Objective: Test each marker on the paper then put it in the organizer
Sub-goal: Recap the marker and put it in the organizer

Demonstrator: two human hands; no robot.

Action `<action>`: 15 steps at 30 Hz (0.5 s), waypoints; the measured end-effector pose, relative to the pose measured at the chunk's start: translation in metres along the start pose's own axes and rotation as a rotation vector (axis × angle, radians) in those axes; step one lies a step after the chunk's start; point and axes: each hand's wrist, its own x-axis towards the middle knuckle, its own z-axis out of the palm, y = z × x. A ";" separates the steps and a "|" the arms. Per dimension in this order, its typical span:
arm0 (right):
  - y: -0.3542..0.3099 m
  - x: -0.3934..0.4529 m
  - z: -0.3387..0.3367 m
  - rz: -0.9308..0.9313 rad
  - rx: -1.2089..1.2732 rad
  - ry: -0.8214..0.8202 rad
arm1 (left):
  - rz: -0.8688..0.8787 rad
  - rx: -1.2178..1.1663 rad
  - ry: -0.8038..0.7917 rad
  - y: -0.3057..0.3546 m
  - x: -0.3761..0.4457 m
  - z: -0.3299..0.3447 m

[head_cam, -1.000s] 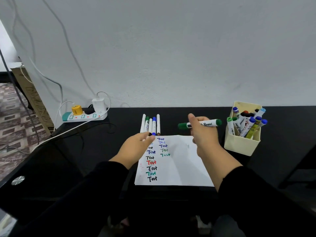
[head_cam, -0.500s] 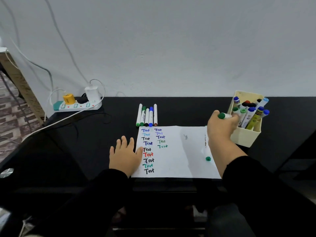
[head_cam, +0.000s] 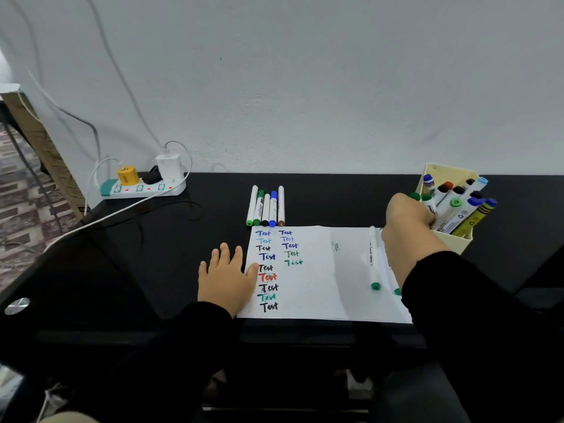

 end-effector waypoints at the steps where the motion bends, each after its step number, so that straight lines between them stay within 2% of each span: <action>1: -0.005 -0.003 -0.004 -0.032 -0.286 0.085 | 0.001 0.001 0.001 0.000 0.000 0.000; 3: -0.002 0.000 -0.020 -0.090 -0.684 0.078 | 0.005 0.000 0.006 0.000 0.000 0.000; 4: 0.000 0.002 -0.022 -0.178 -0.906 -0.017 | 0.006 0.001 0.008 0.000 0.000 0.000; 6: 0.003 -0.007 -0.023 -0.229 -1.018 -0.055 | 0.006 0.007 0.010 0.000 -0.001 0.000; 7: 0.003 -0.003 -0.020 -0.216 -0.949 -0.022 | 0.006 0.009 0.011 0.000 -0.001 0.000; 8: 0.005 0.002 -0.023 -0.285 -0.952 -0.054 | 0.004 0.009 0.011 -0.001 -0.001 -0.001; 9: 0.003 -0.002 -0.023 -0.285 -0.881 0.026 | 0.003 0.009 0.010 0.000 -0.001 -0.001; 11: 0.004 -0.005 -0.021 -0.279 -0.818 0.084 | 0.000 0.010 0.006 0.001 -0.002 -0.002; 12: 0.006 -0.006 -0.020 -0.351 -0.875 0.100 | -0.002 0.012 0.003 0.001 -0.002 -0.002; 13: 0.007 -0.010 -0.017 -0.339 -0.758 0.111 | -0.003 0.012 0.000 0.001 -0.002 -0.002; 15: 0.004 -0.009 -0.014 -0.180 -0.605 0.016 | -0.004 0.008 0.000 0.001 -0.001 -0.002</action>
